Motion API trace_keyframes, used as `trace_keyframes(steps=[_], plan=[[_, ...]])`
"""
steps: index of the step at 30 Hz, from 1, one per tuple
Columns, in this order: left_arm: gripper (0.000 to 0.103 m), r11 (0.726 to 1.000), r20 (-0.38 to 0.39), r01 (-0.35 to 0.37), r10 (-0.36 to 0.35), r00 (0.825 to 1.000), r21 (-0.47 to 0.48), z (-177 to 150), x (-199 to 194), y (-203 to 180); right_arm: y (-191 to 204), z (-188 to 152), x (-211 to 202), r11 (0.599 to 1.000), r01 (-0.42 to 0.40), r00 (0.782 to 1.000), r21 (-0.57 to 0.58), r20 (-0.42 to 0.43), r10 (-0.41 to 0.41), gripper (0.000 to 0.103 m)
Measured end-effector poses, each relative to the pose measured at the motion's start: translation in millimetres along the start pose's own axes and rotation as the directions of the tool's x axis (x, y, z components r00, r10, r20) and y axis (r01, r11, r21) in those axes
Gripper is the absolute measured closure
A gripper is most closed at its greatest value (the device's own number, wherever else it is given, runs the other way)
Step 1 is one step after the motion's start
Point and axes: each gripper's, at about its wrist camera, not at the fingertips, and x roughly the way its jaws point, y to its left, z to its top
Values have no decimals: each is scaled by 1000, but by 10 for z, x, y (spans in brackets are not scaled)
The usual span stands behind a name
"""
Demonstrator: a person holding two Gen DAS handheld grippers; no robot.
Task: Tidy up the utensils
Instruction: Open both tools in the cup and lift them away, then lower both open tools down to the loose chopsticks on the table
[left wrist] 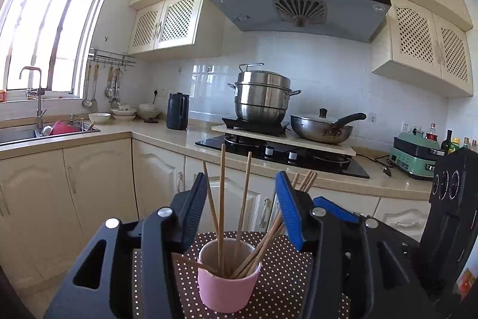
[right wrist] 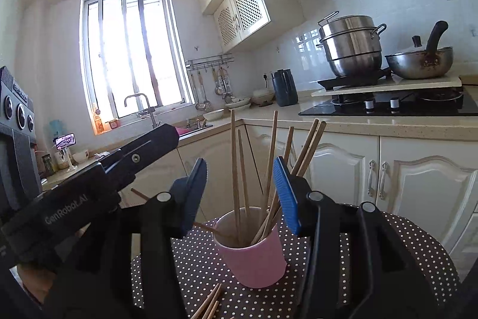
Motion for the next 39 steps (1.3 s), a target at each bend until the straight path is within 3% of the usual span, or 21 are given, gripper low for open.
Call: trace_keyframes(steps=[8, 11, 13, 14, 17, 20, 25, 31, 35, 37, 39], plan=[[50, 999, -115, 8, -4, 993, 33, -148, -408, 99, 295, -202, -331, 997, 74, 993, -22, -86, -76, 55], [50, 997, -221, 5, 12, 975, 77, -320, -489, 141, 351, -317, -445, 994, 107, 986, -7, -128, -107, 54], [50, 993, -313, -5, 42, 949, 120, -490, -497, 155, 381, -416, -497, 992, 127, 978, -4, -166, -125, 54], [50, 990, -381, 1, 54, 923, 143, -611, -473, 164, 398, -475, -519, 991, 136, 974, -2, -184, -134, 54], [50, 990, -485, 29, 42, 874, 139, -895, -468, 231, 450, -650, -543, 989, 145, 958, -7, -250, -142, 54], [51, 994, -595, 55, 14, 803, 98, -1184, -428, 307, 456, -828, -517, 987, 158, 932, 10, -333, -146, 54], [70, 994, -695, 99, -47, 718, 35, -1505, -405, 362, 456, -1088, -476, 983, 178, 890, 32, -432, -147, 54], [73, 985, -735, 169, -83, 673, 44, -1692, -405, 247, 505, -1258, -427, 984, 175, 856, 44, -500, -130, 54], [78, 984, -762, 171, -68, 644, 57, -1828, -360, 227, 529, -1335, -366, 985, 160, 831, 61, -548, -101, 54], [79, 984, -757, 169, -71, 649, 52, -1835, -318, 220, 544, -1367, -363, 986, 157, 825, 61, -558, -97, 54], [89, 986, -761, 163, -80, 644, 34, -1847, -284, 241, 550, -1386, -350, 985, 161, 820, 63, -564, -98, 54]])
